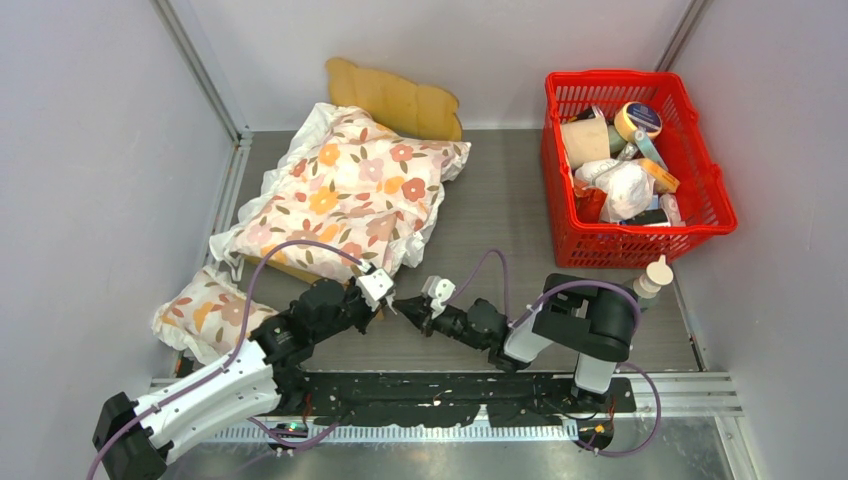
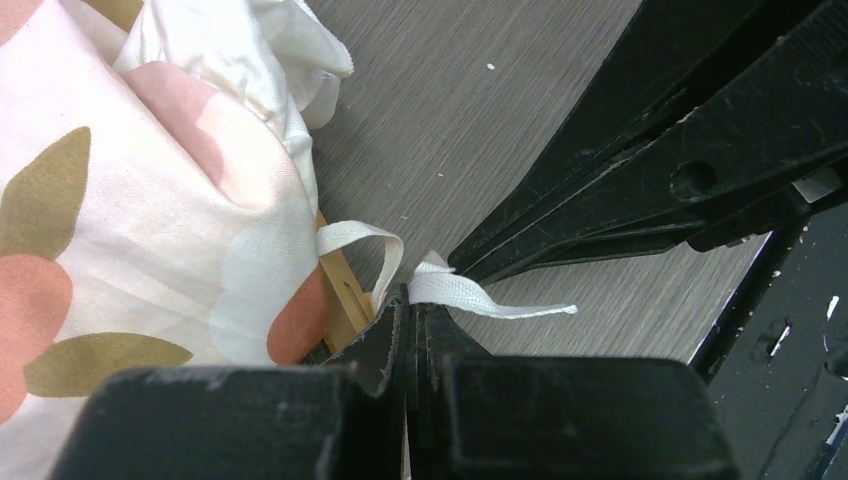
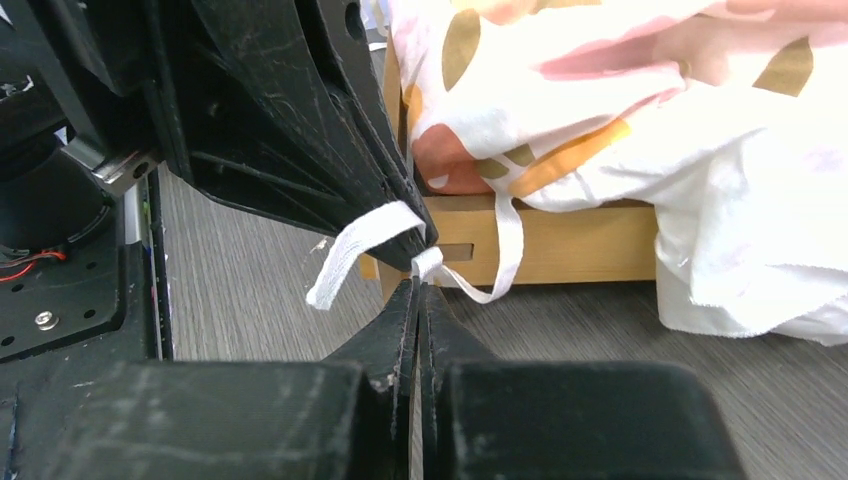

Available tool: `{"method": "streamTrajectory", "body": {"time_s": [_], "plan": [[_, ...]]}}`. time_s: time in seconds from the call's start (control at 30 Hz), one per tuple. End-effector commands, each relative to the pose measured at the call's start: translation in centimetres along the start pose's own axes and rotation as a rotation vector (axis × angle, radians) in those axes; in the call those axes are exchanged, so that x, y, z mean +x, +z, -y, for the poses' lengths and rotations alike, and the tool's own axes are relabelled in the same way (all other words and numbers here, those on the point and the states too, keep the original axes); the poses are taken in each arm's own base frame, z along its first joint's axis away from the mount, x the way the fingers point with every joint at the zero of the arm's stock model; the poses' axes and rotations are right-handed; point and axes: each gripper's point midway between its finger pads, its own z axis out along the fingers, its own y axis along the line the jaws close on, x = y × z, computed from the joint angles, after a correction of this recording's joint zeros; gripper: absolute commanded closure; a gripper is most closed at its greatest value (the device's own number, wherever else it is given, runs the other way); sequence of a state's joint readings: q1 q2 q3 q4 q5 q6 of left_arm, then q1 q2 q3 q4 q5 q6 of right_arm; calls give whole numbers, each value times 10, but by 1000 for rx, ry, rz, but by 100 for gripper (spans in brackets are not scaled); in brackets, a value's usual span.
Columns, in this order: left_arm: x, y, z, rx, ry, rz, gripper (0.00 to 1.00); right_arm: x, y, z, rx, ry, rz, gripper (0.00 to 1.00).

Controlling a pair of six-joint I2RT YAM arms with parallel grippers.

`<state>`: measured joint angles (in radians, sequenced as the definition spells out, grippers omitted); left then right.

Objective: Set up the pet bed
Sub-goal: Tie the ropes to the bed frame.

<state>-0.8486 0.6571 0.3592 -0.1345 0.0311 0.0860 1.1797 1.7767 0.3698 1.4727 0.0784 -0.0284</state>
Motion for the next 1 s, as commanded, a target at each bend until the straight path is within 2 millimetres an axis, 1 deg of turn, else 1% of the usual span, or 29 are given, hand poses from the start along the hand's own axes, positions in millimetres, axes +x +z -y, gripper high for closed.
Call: {"method": "streamTrajectory", "body": {"time_s": [0.0, 0.1, 0.33, 0.6, 0.97], "plan": [[-36, 1, 4, 31, 9, 136, 100, -58, 10, -1, -30, -43, 203, 95], [-36, 1, 4, 32, 6, 136, 100, -62, 10, 4, -22, -54, 212, 95], [-36, -1, 7, 44, 5, 148, 100, -72, 11, 3, -84, -90, 241, 95], [-35, -3, 9, 48, 0, 184, 100, -87, 10, -3, -125, -109, 280, 95], [-34, -4, 9, 46, -8, 191, 100, -96, 12, -10, -166, -110, 306, 95]]}}
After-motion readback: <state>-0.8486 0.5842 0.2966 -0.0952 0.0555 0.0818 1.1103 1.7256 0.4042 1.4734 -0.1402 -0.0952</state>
